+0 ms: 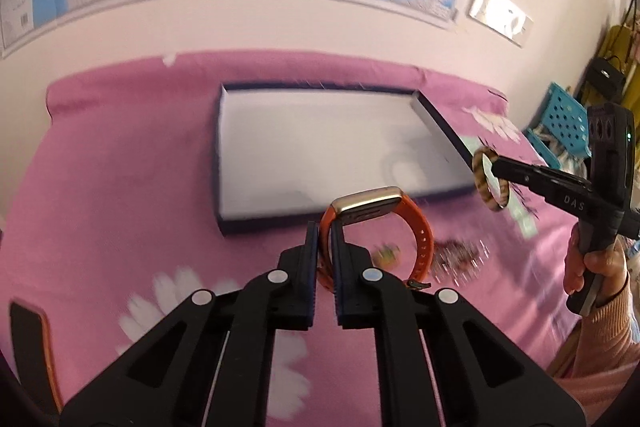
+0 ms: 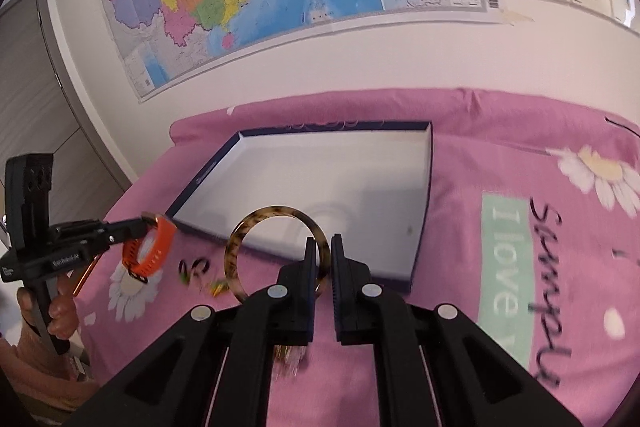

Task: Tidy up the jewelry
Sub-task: 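Lift the watch band with the left tool while the right tool carries the bangle into the box, then open both tools to release the watch band and bangle in the box, then grasp the clear crystal bracelet with the right tool, then grasp the pink pendant chain with the left tool while the right tool lifts the crystal bracelet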

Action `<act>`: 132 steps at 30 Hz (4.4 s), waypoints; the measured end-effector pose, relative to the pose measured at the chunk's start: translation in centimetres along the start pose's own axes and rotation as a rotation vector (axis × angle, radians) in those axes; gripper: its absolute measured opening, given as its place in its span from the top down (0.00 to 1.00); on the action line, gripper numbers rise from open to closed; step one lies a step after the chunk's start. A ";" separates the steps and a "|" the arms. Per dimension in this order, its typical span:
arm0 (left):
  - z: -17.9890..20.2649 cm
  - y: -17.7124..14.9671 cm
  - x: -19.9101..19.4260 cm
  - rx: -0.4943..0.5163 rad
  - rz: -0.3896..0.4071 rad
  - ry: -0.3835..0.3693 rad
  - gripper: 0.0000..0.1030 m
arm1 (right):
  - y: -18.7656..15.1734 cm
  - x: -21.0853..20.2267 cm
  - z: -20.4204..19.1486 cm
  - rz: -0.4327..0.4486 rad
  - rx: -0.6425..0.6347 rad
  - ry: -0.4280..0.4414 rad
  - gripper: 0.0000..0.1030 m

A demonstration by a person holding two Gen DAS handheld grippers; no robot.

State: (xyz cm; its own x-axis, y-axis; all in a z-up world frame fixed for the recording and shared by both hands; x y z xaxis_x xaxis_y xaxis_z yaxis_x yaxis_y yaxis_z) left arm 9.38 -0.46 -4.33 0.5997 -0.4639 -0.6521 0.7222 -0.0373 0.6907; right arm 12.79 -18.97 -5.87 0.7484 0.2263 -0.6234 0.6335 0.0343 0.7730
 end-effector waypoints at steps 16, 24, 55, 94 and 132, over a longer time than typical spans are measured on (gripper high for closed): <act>-3.5 8.6 7.1 0.040 -0.029 0.096 0.93 | 6.7 9.3 0.6 -0.048 -0.037 -0.093 0.94; -5.1 9.9 11.0 0.031 -0.084 0.125 0.93 | 7.6 13.1 0.3 -0.120 -0.057 -0.130 0.94; -8.1 11.7 15.8 -0.045 -0.162 0.200 0.59 | 9.1 12.9 1.6 -0.125 0.009 -0.140 0.73; 1.2 -2.7 3.2 0.064 -0.027 0.041 0.27 | -8.0 0.9 -3.9 -0.172 -0.136 0.088 0.75; 3.6 -5.3 3.8 0.123 -0.093 -0.078 0.54 | -1.8 -2.7 -2.1 -0.006 0.040 0.145 0.92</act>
State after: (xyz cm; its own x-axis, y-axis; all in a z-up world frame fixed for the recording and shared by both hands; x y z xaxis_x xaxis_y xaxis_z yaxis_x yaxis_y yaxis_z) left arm 6.60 -5.23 -9.38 0.5006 -0.5205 -0.6917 0.7226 -0.1888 0.6650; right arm 9.25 -17.62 -5.39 0.7105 0.3643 -0.6021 0.6471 -0.0018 0.7624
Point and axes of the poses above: each gripper's, at about its wrist camera, not at the fingertips, and x roughly the way its jaws point, z to its right, y to its top, the point moved 10 cm from there along x, roughly the way its jaws point, and after that the axes turned 12 degrees about -y, right-handed, at the moved point
